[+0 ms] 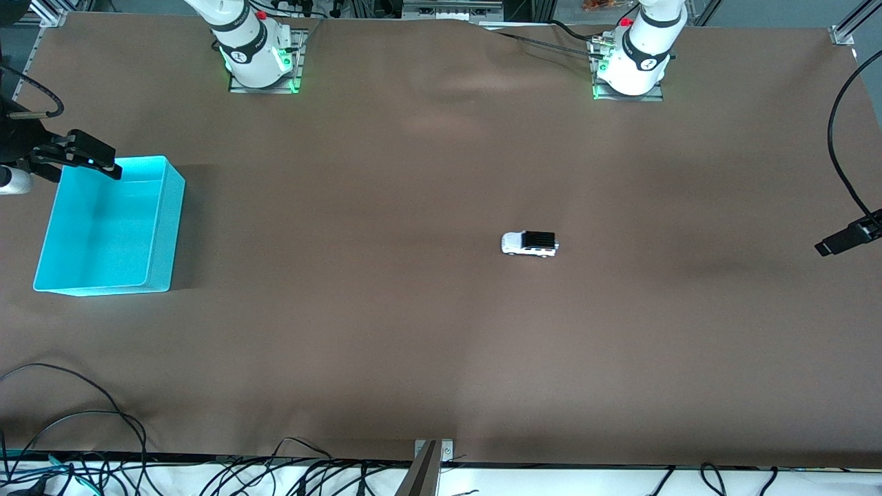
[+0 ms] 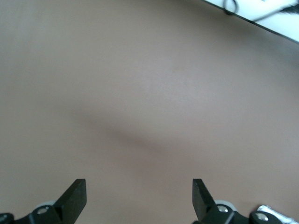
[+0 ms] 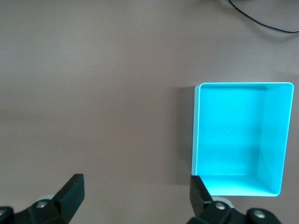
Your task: Wind and store white jeep toy
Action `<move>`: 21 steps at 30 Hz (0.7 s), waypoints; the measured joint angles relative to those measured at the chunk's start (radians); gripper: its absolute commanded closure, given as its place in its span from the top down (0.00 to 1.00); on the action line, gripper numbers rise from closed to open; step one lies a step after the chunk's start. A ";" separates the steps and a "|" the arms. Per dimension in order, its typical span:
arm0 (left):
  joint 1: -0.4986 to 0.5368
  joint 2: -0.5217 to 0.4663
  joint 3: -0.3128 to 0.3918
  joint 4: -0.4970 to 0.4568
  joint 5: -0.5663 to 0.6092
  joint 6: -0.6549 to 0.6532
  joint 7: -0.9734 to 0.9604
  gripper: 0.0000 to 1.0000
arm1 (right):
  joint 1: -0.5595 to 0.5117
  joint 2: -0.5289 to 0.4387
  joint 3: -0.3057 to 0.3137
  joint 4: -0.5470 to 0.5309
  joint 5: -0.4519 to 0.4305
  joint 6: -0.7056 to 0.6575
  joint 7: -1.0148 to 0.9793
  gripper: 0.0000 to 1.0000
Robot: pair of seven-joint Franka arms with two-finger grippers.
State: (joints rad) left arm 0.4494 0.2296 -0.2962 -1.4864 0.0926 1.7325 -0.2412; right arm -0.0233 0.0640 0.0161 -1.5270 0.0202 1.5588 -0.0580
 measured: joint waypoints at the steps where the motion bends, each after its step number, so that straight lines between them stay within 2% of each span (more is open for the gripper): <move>1: -0.001 0.000 -0.001 0.008 0.000 -0.009 0.024 1.00 | 0.000 0.000 0.000 0.000 0.000 0.000 0.000 1.00; 12: -0.003 -0.001 -0.007 0.040 -0.042 -0.065 0.252 1.00 | 0.000 0.000 0.000 0.000 0.000 0.000 0.000 1.00; 13: -0.002 -0.003 -0.006 0.046 -0.048 -0.068 0.327 1.00 | 0.000 0.000 0.000 0.000 0.000 0.000 0.000 1.00; 21: -0.001 -0.017 -0.005 0.047 -0.053 -0.072 0.346 1.00 | 0.000 0.000 0.000 0.000 0.000 0.000 0.000 1.00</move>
State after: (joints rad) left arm 0.4479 0.2129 -0.3016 -1.4397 0.0393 1.6605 0.1053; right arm -0.0233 0.0640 0.0161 -1.5269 0.0203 1.5588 -0.0580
